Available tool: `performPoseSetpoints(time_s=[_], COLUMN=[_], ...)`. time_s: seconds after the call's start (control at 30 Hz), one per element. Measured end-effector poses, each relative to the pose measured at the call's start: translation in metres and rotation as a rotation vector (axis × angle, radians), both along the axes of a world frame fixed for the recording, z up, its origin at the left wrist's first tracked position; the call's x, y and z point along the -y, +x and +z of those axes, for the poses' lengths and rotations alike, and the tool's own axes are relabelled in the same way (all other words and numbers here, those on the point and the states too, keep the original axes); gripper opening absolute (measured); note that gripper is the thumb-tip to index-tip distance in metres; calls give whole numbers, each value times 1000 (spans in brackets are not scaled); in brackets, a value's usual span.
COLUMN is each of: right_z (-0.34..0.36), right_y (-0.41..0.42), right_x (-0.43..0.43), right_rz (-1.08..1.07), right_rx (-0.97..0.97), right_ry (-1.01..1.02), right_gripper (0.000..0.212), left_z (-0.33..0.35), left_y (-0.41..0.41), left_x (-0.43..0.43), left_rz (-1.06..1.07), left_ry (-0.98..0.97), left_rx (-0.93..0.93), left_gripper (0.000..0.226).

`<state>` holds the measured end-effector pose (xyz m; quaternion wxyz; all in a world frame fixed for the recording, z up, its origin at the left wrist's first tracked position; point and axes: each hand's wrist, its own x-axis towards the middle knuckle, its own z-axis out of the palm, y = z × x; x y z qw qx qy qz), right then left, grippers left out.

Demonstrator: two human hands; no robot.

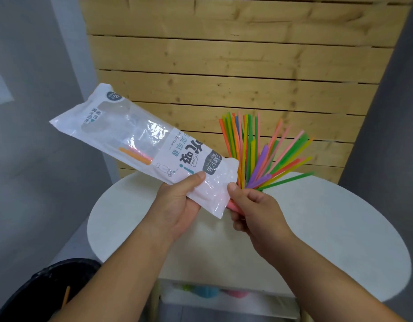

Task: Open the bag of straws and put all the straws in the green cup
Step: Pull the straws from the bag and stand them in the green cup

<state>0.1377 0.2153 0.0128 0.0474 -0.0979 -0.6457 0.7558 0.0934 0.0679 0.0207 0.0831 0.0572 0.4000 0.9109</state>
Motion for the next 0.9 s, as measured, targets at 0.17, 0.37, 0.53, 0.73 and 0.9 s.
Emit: performPoseSetpoints(time_s=[0.17, 0.37, 0.53, 0.73, 0.9], right_z=[5, 10, 8, 8, 0], right_y=[-1, -4, -4, -5, -4], right_x=[-11, -24, -25, -16, -3], right_rz=[61, 11, 6, 18, 63], right_rx=[-25, 10, 47, 20, -8], right_ry=[-220, -373, -431, -703, -663], right_gripper=[10, 6, 4, 9, 20], left_z=[4, 3, 0, 0, 0], left_y=[0, 0, -3, -6, -6], left_x=[3, 5, 5, 5, 6], left_rz=[7, 33, 99, 109, 96], left_ry=[16, -68, -39, 24, 53], left_rx=[3, 67, 113, 173, 190], left_gripper=[50, 38, 40, 39, 33])
